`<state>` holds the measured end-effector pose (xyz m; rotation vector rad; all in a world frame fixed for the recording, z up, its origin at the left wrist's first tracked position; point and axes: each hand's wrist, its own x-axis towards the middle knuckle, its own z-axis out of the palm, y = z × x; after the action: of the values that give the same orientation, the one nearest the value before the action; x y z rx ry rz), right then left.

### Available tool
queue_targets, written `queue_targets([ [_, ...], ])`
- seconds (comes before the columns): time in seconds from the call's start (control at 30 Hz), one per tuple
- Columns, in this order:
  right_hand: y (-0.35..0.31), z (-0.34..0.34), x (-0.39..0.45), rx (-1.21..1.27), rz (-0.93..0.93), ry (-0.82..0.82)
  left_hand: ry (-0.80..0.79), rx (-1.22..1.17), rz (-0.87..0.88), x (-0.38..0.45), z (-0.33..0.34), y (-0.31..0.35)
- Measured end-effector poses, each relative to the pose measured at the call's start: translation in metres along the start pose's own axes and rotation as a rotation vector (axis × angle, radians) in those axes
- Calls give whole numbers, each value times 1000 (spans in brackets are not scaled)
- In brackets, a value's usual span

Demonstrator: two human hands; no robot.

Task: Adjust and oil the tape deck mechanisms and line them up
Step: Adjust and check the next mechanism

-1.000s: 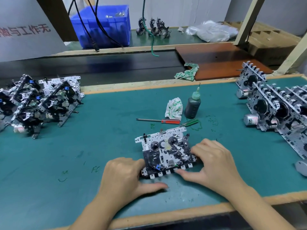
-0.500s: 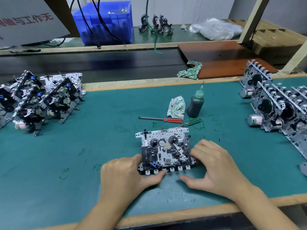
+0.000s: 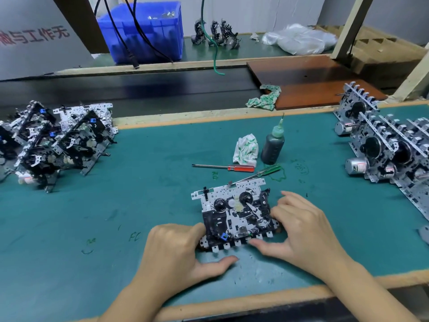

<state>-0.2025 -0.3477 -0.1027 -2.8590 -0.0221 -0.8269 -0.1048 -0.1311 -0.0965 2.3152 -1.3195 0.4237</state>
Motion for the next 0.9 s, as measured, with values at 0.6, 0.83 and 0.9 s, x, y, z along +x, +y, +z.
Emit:
queue_targets([
  [0.6,2,-2,-1,74,-27,-70,11,48,-63,3,1,-7],
  [0.83,-1,-7,0,85,-27,-93,47,73,-231,7,6,6],
  [0.9,-1,-7,1,86,-36,-104,40,73,-250,6,6,6],
])
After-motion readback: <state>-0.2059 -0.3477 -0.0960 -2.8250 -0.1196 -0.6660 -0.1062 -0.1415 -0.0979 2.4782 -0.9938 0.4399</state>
